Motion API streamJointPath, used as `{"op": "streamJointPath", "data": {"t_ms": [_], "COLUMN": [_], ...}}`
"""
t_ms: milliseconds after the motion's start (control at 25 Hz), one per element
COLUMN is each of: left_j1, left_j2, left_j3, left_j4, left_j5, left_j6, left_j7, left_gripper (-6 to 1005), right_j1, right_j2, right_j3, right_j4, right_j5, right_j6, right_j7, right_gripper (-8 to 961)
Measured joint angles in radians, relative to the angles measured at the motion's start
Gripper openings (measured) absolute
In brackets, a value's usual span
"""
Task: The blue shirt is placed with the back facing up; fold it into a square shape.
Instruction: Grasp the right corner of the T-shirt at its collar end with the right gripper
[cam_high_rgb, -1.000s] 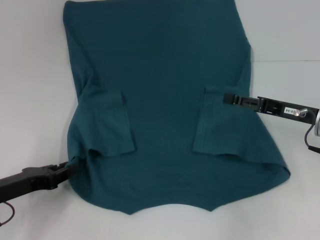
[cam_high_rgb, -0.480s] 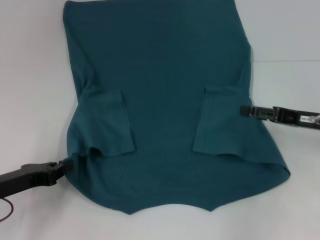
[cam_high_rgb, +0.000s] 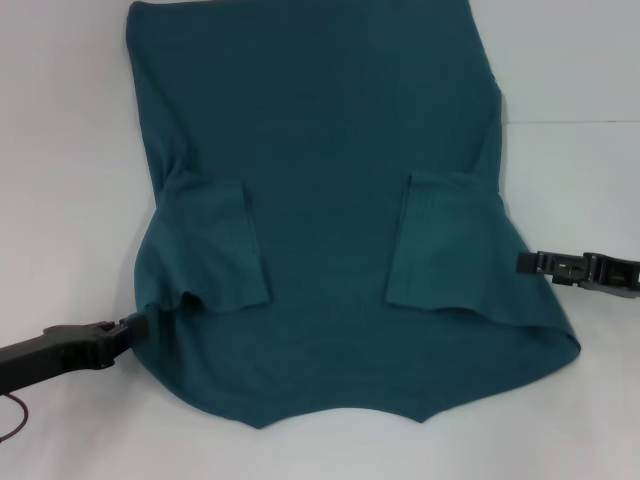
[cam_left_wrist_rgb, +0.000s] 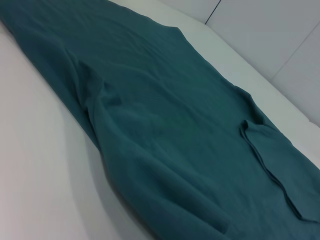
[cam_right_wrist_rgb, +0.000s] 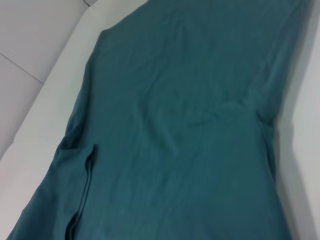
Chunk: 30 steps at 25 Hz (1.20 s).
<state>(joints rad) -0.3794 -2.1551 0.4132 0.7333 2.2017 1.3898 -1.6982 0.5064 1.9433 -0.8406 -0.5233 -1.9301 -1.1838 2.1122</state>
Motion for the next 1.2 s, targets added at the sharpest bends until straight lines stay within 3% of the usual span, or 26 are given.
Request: {"op": "streamJointPath", "data": {"t_ms": [600,1200], "left_j1": [-0.010,-0.013], "left_j2": [0.002,0.003], "left_j3": [-0.002,0.001], "left_j4": [0.000,-0.002], "left_j5": [0.001,-0.003], "left_j6": [-0.002,-0.009], "left_j7": [0.000,-0.001], "left_gripper": [41,41], "right_j1": [-0.025,-0.031], "right_j2": [0.018,0.015], "right_j3": [-0.002,0.028], "right_j4": [0.003,0.003], "right_j5": [-0.040,-0.065], "right_j6": [0.002,-0.007], "right_j7": [-0.002,-0.011], "right_gripper": [929,929]}}
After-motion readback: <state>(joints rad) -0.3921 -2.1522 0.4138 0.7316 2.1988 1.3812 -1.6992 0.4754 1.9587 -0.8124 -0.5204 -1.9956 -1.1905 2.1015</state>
